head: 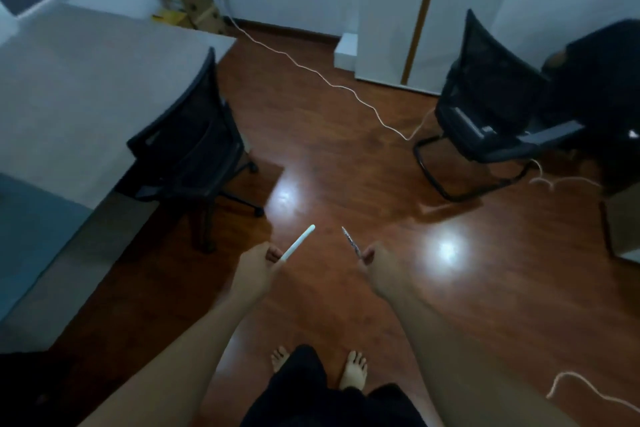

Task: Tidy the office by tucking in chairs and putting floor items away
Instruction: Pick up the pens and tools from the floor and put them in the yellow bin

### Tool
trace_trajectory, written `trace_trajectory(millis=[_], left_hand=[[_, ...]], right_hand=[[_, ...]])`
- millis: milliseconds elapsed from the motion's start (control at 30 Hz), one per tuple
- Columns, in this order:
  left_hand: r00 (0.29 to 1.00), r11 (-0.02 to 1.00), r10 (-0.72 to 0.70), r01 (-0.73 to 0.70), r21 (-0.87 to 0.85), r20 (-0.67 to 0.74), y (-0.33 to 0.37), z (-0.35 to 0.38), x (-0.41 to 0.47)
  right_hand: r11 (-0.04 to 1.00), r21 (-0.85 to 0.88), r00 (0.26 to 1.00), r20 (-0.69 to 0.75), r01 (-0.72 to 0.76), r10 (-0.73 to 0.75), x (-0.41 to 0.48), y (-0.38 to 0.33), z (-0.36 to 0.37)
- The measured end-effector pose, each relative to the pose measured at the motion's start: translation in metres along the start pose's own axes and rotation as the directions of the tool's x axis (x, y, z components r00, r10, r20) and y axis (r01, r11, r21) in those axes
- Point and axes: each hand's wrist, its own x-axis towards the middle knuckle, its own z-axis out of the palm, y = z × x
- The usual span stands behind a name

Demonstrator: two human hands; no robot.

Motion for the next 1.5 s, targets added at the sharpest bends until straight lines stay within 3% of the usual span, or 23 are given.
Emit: trace_trajectory(millis=[200, 600, 1067, 1500], left_hand=[[0.97, 0.983, -0.166, 0.148, -0.109, -0.177, -0.046, -0.054, -0.035], [0.806, 0.872, -0.451, 0.307, -0.38, -0.383, -0.17, -0.147, -0.099], [0.655, 0.806, -0.58, 0.379, -0.454, -0.484, -0.346, -0.301, -0.11], [0.576, 0.748, -0.652, 0.38, -0.545, -0.493, -0.449, -0.381, -0.081]], right_hand=[[0.956, -0.09, 0.956, 0.121, 0.28, -0.268, 0.012, -0.083, 0.006], [0.762, -0.14, 0.757, 0.316, 0.633, -0.571, 0.01, -0.267, 0.103], [0.633, -0.136, 0.615, 0.461, 0.762, -0.64, -0.02, -0.485, 0.269], [0.591, -0.094, 0.536, 0.553, 0.801, -0.639, -0.011, -0.597, 0.394]])
